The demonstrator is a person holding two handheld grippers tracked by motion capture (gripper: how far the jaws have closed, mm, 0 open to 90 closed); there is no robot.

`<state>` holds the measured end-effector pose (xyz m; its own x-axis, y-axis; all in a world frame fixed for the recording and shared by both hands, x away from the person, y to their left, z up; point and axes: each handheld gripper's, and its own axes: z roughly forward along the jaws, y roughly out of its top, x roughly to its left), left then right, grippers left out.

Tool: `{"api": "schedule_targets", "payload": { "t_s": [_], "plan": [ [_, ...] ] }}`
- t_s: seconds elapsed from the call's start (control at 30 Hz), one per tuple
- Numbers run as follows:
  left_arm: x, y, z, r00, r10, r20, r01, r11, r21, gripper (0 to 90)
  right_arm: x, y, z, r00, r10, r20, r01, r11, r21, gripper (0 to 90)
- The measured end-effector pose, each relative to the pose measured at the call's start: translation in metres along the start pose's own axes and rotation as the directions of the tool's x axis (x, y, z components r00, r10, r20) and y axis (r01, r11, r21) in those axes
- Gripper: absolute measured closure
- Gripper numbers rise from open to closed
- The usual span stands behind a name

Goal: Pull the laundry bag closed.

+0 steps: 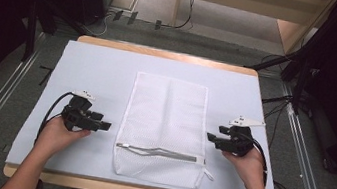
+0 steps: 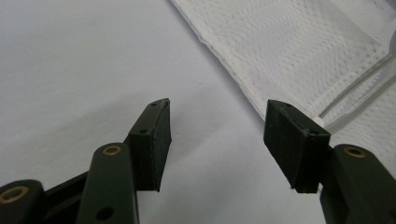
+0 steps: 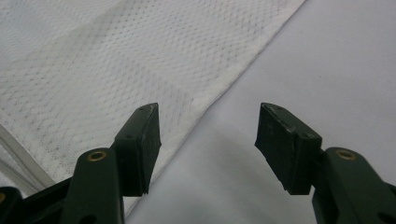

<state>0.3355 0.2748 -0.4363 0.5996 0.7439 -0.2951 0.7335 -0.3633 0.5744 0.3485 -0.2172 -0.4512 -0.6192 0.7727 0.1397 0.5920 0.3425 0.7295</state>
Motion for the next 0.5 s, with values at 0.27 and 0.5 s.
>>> {"api": "schedule_targets", "payload": {
  "t_s": [0.27, 0.5],
  "plan": [
    [-0.0032, 0.0012, 0.0008, 0.9997, 0.026, -0.003, -0.026, 0.9996, -0.004, 40.7, 0.0014, -0.0004, -0.0003, 0.9999, -0.011, -0.001, 0.011, 1.000, -0.006, 41.2],
    [-0.0037, 0.0017, 0.0018, 0.9999, 0.011, -0.002, -0.011, 0.9999, -0.003, 38.5, 0.0027, -0.0006, 0.0000, 0.9997, -0.017, -0.016, 0.017, 1.000, -0.017, 43.3]
  ]
}}
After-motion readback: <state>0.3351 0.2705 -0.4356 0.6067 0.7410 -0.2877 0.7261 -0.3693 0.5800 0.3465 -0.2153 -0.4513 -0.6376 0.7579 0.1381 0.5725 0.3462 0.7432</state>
